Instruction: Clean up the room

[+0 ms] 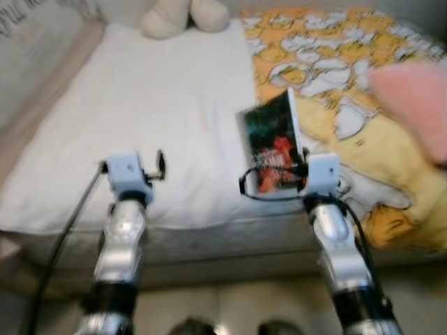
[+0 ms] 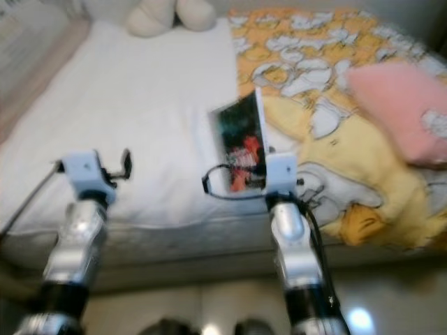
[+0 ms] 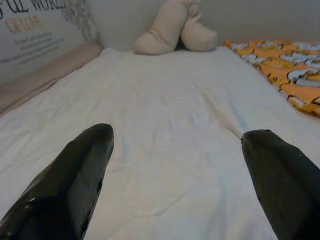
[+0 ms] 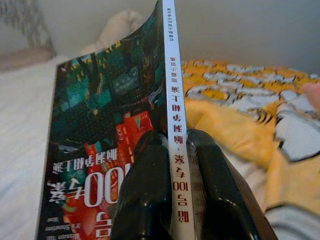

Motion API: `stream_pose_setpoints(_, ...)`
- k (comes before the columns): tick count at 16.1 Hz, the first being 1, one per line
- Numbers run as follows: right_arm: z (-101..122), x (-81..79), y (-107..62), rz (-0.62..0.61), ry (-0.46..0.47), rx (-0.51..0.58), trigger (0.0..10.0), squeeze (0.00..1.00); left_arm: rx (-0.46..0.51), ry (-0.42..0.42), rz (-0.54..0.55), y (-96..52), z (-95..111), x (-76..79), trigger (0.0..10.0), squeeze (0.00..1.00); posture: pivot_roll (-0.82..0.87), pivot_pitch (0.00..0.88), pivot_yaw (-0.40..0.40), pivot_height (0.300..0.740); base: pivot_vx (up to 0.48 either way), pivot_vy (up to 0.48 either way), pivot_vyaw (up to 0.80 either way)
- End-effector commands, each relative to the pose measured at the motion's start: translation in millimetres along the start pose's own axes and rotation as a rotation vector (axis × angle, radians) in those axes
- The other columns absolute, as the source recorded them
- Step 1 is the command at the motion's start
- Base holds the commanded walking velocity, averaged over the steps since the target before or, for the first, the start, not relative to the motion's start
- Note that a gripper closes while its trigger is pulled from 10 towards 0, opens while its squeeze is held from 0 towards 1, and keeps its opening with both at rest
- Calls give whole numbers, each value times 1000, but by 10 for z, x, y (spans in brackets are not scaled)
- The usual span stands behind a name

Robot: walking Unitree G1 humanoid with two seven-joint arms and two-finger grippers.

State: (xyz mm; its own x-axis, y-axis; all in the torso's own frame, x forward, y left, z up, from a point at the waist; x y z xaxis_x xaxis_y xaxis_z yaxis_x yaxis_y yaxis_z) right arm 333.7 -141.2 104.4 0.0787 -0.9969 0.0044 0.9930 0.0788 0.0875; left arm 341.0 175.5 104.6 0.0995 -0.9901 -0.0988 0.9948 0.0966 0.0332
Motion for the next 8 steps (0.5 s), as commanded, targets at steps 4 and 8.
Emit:
stream_pose_setpoints(4,29,36,-35,4,16,21,0,31,-13,32,28,-72,-61,-103,10000,0,-144,0,51,719,0,480,0)
stream_pose_setpoints(8,-21,22,-40,20,22,2,0,31,-20,74,0,-78,-69,13,10000,0,-139,0,45,719,0,120,0)
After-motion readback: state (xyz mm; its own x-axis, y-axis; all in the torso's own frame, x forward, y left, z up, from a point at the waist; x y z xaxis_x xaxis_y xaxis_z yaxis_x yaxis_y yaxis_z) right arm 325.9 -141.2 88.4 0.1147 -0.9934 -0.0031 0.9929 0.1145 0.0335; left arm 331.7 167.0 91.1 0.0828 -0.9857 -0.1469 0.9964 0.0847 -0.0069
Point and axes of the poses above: a point about 5 cm out from each wrist's last joint towards the gripper, its own y axis pointing out of the wrist towards the gripper, its own z axis along the axis of the wrist's last joint, x = y × z, the point moved 3 cm from there along y, pointing out of the wrist towards the gripper, and after that the axes turned 6 degrees about y, right-handed, at the moved point
